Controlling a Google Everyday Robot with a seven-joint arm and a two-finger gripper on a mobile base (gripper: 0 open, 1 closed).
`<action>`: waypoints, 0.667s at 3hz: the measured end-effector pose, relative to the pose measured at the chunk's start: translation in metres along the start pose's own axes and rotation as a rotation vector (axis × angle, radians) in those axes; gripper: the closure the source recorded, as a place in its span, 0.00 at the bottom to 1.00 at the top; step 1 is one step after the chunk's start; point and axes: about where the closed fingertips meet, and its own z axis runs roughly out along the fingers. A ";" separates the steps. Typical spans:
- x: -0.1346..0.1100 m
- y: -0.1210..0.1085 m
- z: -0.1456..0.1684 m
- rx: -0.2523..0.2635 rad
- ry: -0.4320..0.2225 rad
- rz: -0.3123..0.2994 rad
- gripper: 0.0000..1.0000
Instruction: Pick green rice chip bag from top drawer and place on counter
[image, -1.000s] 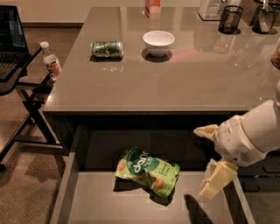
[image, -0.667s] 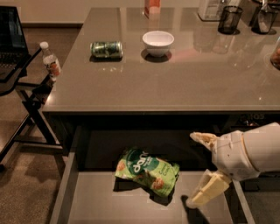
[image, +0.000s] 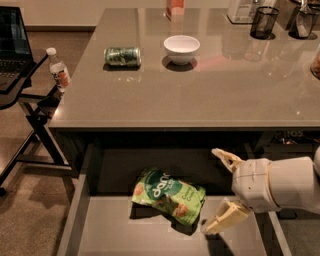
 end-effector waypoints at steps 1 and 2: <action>0.000 0.000 0.000 0.000 0.000 0.000 0.00; 0.001 0.001 0.018 -0.007 -0.014 -0.018 0.00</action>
Offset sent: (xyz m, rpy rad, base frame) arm 0.0124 0.0225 -0.0335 0.0222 -0.0221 0.0390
